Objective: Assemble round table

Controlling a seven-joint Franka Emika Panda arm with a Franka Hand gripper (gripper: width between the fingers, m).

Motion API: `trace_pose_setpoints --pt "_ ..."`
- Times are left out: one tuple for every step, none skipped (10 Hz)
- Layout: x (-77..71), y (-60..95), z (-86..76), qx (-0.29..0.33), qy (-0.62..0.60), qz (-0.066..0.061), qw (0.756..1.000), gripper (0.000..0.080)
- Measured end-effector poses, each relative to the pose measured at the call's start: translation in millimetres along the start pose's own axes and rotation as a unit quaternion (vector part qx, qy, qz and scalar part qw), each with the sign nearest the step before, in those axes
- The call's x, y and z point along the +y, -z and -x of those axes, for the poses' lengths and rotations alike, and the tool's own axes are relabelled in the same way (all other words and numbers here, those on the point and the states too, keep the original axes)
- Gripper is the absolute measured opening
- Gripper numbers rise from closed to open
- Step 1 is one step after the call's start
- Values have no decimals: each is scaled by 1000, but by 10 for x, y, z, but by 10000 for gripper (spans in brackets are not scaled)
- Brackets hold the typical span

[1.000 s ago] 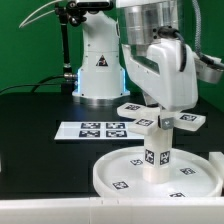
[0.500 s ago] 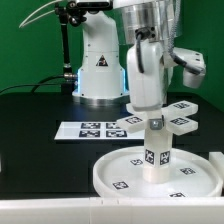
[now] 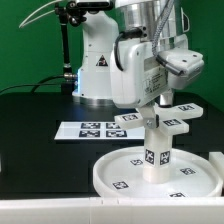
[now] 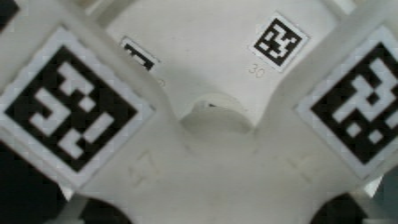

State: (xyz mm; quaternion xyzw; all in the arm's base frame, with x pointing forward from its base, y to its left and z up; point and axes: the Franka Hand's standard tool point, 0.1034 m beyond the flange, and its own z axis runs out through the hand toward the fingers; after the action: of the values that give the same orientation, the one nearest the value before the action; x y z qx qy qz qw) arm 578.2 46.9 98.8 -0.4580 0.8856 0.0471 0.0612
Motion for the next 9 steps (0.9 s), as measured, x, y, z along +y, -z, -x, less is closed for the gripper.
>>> trace_pose_setpoints --pt "0 -1 -1 -1 9 -1 1000 453" --pt "11 -11 6 -1 16 0 1000 546" --pt "13 -12 10 -1 22 0 1000 617" --pt "1 45 25 -5 41 0 999 617" --pt "-15 132 59 -14 48 -4 999 643" --pt "-10 193 79 -20 48 -6 999 648" --pt "-13 248 111 -25 49 -8 998 648" --pt "-12 292 158 -33 44 -12 998 649" --pt "-10 285 156 -33 57 -12 998 649"
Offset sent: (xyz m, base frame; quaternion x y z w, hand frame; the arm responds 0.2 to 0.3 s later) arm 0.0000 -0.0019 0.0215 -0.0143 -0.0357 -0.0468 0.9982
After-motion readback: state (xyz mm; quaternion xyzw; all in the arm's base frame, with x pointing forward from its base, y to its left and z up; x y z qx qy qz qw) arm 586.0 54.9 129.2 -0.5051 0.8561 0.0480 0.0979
